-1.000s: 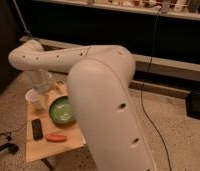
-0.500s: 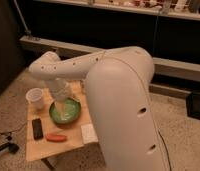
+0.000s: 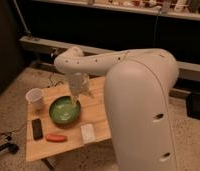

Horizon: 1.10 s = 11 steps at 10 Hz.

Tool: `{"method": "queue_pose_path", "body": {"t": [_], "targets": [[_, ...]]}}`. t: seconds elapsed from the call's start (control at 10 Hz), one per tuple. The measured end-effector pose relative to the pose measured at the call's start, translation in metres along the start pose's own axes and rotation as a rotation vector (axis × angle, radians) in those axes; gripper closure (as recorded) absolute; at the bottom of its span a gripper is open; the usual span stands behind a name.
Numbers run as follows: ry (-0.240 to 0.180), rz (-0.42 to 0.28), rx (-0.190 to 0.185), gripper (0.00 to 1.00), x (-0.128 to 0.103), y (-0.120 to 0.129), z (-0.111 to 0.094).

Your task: Move the arm in a circular motion

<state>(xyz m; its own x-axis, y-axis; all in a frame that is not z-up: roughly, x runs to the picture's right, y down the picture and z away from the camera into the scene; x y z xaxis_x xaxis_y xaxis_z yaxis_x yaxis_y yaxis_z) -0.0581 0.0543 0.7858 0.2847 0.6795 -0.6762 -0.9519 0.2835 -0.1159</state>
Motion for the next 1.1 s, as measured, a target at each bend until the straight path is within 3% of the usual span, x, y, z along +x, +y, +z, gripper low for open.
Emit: {"method": "queue_pose_path", "body": {"t": [0.2, 0.5, 0.8, 1.0, 1.1], "targets": [[-0.046, 0.134, -0.010, 0.35, -0.020, -0.040, -0.005], [-0.158, 0.192, -0.039, 0.35, -0.076, -0.055, -0.033], [-0.230, 0.139, -0.073, 0.35, -0.118, -0.017, -0.061], [-0.262, 0.049, -0.082, 0.35, -0.137, 0.033, -0.080], [-0.272, -0.036, -0.074, 0.35, -0.140, 0.074, -0.087]]}}
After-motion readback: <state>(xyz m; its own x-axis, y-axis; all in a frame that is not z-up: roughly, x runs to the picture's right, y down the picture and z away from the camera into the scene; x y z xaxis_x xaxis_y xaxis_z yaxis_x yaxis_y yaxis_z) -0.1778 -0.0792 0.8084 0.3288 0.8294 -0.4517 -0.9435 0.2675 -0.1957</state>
